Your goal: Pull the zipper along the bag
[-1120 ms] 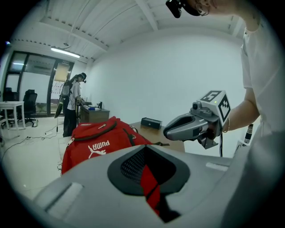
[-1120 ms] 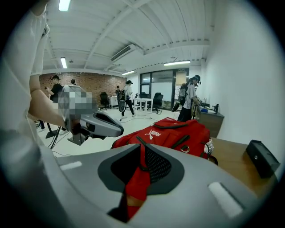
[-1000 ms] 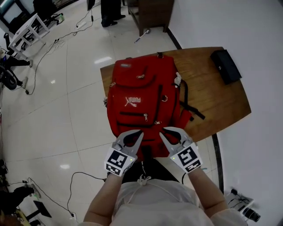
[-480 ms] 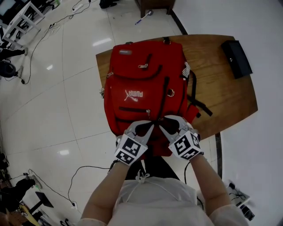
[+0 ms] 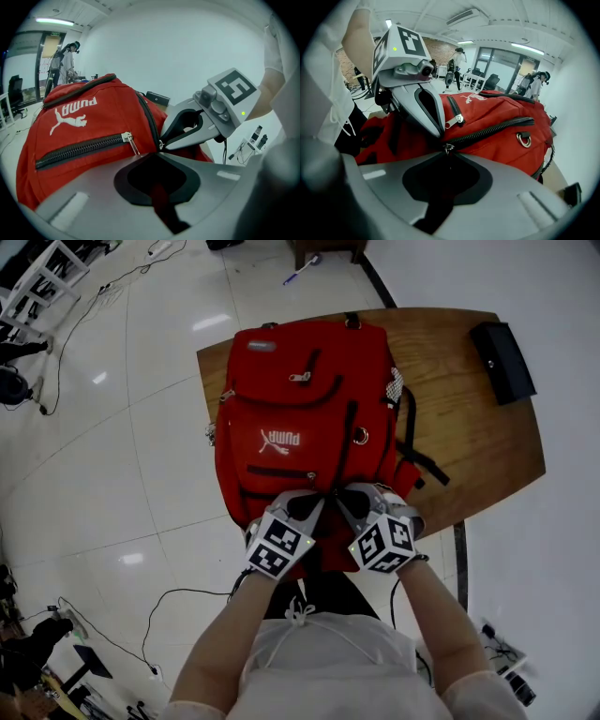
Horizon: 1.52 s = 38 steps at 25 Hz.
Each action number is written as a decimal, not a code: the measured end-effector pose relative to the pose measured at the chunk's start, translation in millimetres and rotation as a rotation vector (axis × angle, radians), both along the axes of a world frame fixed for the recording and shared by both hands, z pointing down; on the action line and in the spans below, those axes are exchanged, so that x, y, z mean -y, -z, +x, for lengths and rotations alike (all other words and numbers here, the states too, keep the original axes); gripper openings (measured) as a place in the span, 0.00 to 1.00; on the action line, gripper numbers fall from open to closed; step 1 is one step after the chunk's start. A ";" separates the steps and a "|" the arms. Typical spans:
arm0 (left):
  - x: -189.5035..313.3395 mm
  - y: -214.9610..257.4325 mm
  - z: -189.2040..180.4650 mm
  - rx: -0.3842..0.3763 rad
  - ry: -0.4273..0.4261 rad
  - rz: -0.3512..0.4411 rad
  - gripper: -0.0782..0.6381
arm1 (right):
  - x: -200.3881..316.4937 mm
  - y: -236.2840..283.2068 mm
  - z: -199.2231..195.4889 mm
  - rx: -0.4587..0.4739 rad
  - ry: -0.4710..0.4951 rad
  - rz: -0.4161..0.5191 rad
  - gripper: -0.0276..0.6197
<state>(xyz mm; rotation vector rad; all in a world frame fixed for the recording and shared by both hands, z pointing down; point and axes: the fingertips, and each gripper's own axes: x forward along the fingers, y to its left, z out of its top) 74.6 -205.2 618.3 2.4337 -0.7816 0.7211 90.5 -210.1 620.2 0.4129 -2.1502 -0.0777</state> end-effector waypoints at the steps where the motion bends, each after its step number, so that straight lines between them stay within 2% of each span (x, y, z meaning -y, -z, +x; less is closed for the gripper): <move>1: -0.1 -1.3 0.5 0.007 -0.002 0.002 0.12 | 0.8 0.9 0.5 0.003 -0.003 -0.004 0.08; 7: -0.3 -10.7 2.3 0.046 -0.008 0.010 0.12 | -1.5 6.1 3.2 0.058 -0.045 -0.115 0.06; 9: -0.8 -15.3 3.1 0.056 -0.007 0.002 0.12 | -1.5 6.9 5.7 0.050 -0.049 -0.138 0.06; 14: 0.1 -19.7 3.0 0.075 -0.017 -0.038 0.12 | 10.7 12.7 11.3 -0.015 -0.029 -0.072 0.06; 18: -1.3 -21.0 1.4 0.070 -0.024 -0.098 0.12 | 29.6 27.4 14.0 0.022 -0.088 -0.067 0.06; 24: -1.5 -18.5 0.6 0.054 -0.025 -0.091 0.12 | 47.6 44.9 16.6 0.038 -0.134 -0.050 0.06; 31: -1.9 -21.5 0.5 0.053 -0.018 -0.126 0.12 | 70.8 60.5 20.2 0.125 -0.241 -0.103 0.06; 35: -1.3 -22.1 -1.2 0.061 -0.013 -0.128 0.12 | 88.1 66.6 21.5 0.106 -0.247 -0.072 0.06; 38: -1.3 -22.5 -0.9 0.062 -0.010 -0.127 0.12 | 101.7 68.6 24.9 0.123 -0.292 -0.064 0.06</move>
